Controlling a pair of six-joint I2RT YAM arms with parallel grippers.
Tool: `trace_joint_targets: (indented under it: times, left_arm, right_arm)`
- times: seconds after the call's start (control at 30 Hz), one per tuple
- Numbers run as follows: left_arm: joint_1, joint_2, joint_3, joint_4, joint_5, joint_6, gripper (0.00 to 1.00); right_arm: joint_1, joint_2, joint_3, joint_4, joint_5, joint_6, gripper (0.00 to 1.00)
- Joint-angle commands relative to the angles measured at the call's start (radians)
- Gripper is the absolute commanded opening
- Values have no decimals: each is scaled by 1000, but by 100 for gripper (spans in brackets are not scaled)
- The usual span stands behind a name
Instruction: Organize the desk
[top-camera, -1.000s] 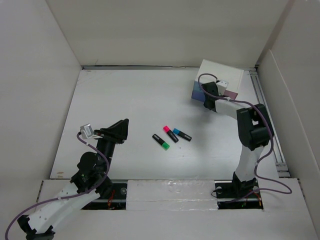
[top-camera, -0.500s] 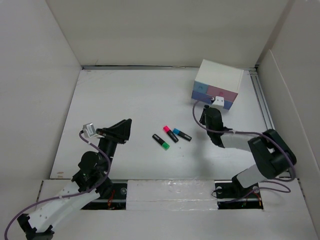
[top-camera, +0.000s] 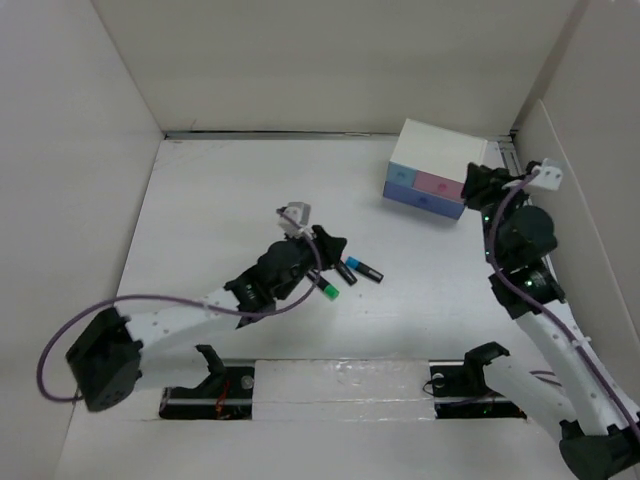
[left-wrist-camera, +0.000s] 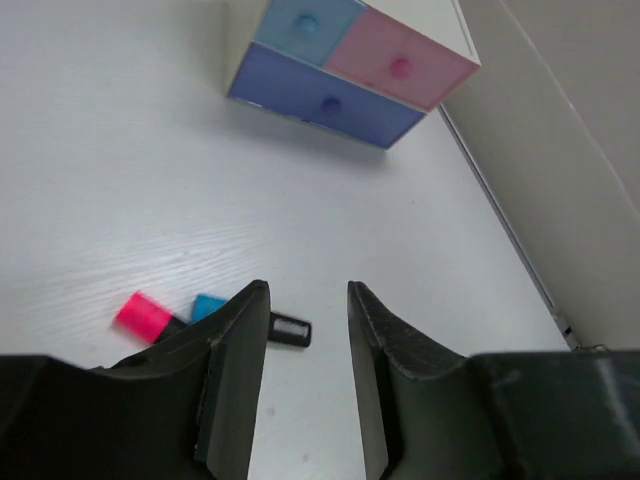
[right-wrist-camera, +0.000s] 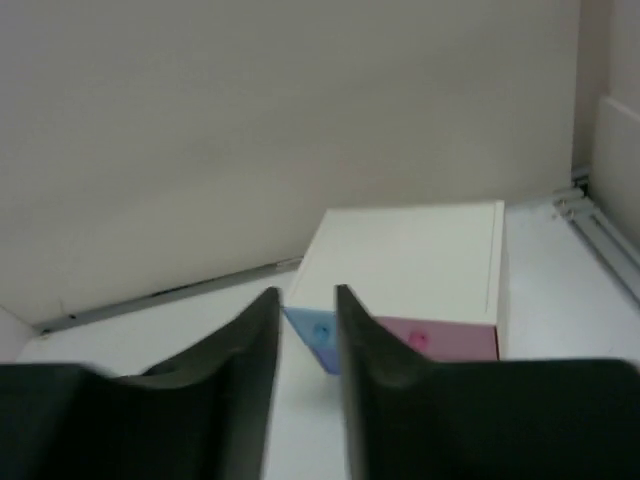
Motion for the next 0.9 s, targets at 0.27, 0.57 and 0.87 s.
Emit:
trace_joint_targets:
  times: [0.27,0.57,0.87]
  left_arm:
    - [-109,890,761,108,31,133,14]
    - [-100,1311,1302,-28,-67,163,23]
    - [-72,1450,1470,-73,-126,166,28]
  right_arm:
    - [-26,-218,138,-236,-405,-7,8]
    - [-26,-300,103,-299,-417,-66,18]
    - [-26,-292,37,-246,-542,-27,21]
